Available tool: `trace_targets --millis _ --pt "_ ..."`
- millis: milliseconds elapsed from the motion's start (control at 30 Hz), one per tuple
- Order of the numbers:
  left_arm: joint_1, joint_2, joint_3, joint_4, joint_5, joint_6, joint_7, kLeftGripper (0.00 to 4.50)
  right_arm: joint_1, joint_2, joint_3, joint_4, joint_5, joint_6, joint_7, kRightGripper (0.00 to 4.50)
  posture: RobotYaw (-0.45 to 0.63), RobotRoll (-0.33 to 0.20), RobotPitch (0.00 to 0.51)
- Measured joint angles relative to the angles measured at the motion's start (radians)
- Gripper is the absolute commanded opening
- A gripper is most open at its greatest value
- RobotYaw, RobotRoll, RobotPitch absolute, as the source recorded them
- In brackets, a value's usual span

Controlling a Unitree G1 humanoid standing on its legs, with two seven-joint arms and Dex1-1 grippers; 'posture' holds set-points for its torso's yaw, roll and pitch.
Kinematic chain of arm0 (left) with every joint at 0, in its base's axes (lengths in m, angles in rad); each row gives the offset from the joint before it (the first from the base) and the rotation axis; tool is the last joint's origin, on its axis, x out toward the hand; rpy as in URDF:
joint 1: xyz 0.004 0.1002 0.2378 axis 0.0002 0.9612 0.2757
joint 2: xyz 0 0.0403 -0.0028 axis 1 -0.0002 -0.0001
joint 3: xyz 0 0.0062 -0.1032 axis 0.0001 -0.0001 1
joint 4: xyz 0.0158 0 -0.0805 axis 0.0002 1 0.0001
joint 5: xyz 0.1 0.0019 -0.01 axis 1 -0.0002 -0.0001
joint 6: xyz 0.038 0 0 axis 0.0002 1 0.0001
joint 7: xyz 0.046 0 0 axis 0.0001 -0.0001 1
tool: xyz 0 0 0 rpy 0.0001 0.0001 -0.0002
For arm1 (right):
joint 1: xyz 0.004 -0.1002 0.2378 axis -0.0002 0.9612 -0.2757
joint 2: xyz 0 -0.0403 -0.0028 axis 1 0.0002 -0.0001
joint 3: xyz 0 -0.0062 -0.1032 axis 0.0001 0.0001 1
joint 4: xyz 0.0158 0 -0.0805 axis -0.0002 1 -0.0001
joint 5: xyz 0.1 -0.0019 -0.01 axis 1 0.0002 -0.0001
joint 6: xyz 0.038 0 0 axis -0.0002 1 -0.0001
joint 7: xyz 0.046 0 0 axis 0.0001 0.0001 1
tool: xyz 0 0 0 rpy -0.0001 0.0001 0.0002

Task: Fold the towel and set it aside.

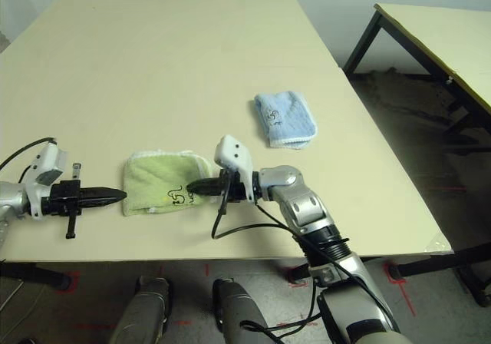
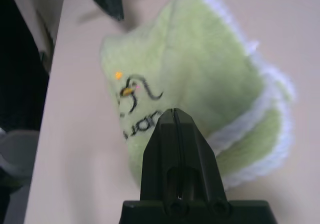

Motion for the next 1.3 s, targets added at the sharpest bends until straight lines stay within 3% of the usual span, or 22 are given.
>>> trace_targets --millis 133,300,533,833,1000,1300 --pt "-0.058 -0.01 0.001 -0.045 -0.02 0.047 0.02 0.03 -0.07 0.025 -0.03 -0.041 0.04 0.057 -0.024 0.0 0.07 0.0 0.172" --pt "-0.177 -0.078 -0.011 -0.093 -0.046 0.107 0.073 0.03 -0.125 0.103 -0.027 -0.039 0.054 0.076 -0.065 0.0 0.06 0.0 0.171" --pt "-0.201 -0.164 -0.081 -0.035 0.003 0.092 0.103 0.03 -0.115 0.169 0.03 0.064 -0.008 0.005 -0.089 0.0 0.05 0.0 0.174" --pt "-0.226 -0.205 -0.111 0.081 0.056 0.019 0.102 0.03 -0.091 0.186 0.064 0.152 -0.065 -0.053 -0.088 0.0 0.05 0.0 0.175" --pt "-0.214 -0.198 -0.116 0.135 0.076 -0.027 0.083 0.03 -0.073 0.154 0.064 0.177 -0.083 -0.07 -0.075 0.0 0.04 0.0 0.167" --pt "-0.149 -0.084 -0.065 0.235 0.085 -0.114 0.035 0.03 -0.065 0.062 0.023 0.215 -0.091 -0.1 -0.041 0.0 0.06 0.0 0.159"
